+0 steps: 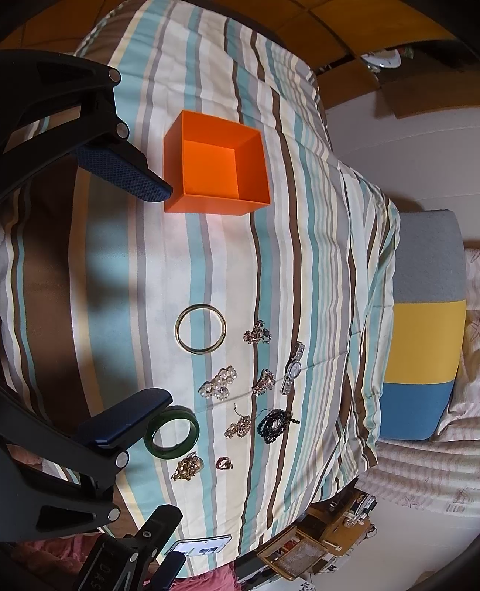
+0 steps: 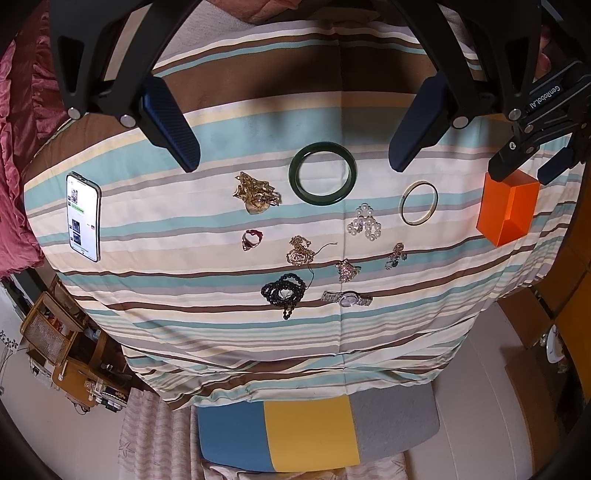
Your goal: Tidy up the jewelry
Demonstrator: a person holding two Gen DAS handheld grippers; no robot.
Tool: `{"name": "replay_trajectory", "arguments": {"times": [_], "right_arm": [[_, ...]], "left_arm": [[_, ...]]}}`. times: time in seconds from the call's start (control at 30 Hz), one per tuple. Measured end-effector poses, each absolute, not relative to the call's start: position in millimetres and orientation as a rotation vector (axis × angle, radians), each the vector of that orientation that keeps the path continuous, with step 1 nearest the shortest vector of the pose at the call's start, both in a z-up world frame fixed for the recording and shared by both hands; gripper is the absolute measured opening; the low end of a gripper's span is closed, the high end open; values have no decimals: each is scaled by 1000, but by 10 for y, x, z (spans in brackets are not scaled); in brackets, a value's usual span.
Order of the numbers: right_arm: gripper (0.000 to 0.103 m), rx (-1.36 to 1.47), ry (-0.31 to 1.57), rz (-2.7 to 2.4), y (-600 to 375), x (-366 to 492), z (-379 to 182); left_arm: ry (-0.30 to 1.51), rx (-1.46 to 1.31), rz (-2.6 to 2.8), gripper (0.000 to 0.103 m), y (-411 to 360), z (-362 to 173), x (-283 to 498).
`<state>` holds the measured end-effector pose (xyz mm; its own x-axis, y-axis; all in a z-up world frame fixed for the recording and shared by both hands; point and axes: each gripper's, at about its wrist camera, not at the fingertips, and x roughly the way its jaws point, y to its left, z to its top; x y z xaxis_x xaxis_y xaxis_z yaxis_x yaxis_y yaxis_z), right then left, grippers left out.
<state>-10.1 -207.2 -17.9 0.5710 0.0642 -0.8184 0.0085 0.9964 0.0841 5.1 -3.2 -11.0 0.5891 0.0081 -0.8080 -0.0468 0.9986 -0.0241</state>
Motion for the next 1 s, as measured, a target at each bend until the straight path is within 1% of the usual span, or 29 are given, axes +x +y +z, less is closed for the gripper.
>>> {"name": "replay_trajectory", "arguments": {"times": [1.0], "right_arm": [[101, 88, 985, 28, -2107, -30, -267]], "left_arm": [[981, -38, 39, 100, -55, -204, 140]]}}
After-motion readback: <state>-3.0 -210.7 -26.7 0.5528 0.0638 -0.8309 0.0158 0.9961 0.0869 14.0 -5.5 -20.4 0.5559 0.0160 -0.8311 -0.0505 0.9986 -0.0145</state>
